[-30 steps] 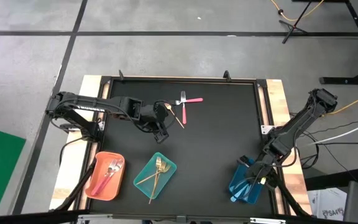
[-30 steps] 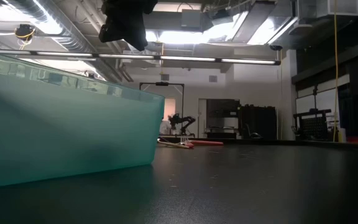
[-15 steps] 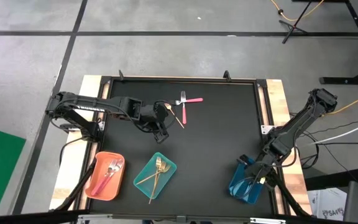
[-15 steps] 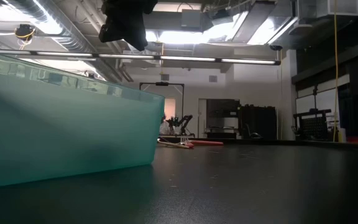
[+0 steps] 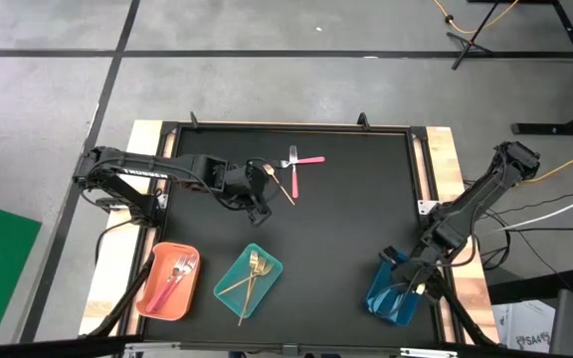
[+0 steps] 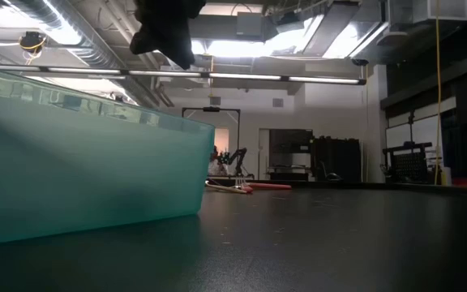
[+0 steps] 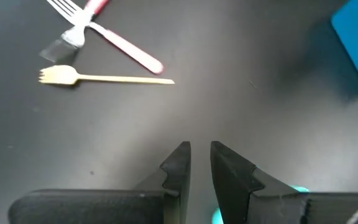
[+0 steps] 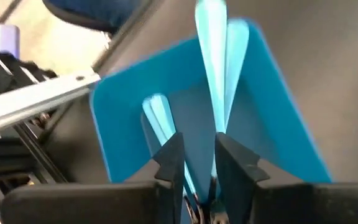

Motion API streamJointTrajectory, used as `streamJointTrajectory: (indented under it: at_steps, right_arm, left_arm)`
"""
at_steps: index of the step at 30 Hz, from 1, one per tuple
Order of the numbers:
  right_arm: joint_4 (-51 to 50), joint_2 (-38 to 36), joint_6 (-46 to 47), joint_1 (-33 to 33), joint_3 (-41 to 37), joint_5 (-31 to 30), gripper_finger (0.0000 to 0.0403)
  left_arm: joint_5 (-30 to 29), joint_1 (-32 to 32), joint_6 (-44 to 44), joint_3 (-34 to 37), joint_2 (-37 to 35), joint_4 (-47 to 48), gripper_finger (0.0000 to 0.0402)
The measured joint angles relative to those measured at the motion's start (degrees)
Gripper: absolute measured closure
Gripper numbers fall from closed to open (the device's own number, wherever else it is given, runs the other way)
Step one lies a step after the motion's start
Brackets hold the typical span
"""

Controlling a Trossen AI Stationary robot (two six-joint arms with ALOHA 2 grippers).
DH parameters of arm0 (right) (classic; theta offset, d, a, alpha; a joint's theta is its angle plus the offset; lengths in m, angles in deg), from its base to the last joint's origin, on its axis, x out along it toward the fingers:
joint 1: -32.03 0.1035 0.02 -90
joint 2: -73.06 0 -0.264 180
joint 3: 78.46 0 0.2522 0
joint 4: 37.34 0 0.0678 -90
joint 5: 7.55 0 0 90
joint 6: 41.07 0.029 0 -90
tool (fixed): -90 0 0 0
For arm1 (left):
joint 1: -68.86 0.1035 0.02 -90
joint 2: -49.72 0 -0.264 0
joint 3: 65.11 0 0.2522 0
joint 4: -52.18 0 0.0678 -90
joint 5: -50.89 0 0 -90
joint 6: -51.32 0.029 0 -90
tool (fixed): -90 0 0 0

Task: Sort silverware by color (type)
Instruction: Put the gold fork into the green bin

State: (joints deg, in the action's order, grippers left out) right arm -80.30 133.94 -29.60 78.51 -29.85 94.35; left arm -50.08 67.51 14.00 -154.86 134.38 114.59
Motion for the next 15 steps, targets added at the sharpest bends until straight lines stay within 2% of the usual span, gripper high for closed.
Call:
streamJointTrajectory:
  at_steps: [4,9,12,15]
  right_arm:
    - [-5.24,-0.04,-1.89,0.0,3.68,-3.76,0.0327]
    - [-12.95,-0.04,-5.78,-0.02,9.03,-12.9,0.0327]
    - [-14.77,-0.06,-7.69,-0.83,11.35,-18.12,0.0326]
    - [-15.24,-0.06,-9.86,-3.18,12.91,-20.71,0.0327]
  left_arm:
    - [-2.09,0.67,0.0,0.0,0.0,-1.67,0.0345]
    - [-2.15,2.08,0.0,0.0,0.16,-5.5,0.0345]
    - [-2.32,3.31,0.02,0.0,0.46,-7.72,0.0345]
    - [-4.2,4.43,0.01,-0.01,0.91,-9.54,0.0345]
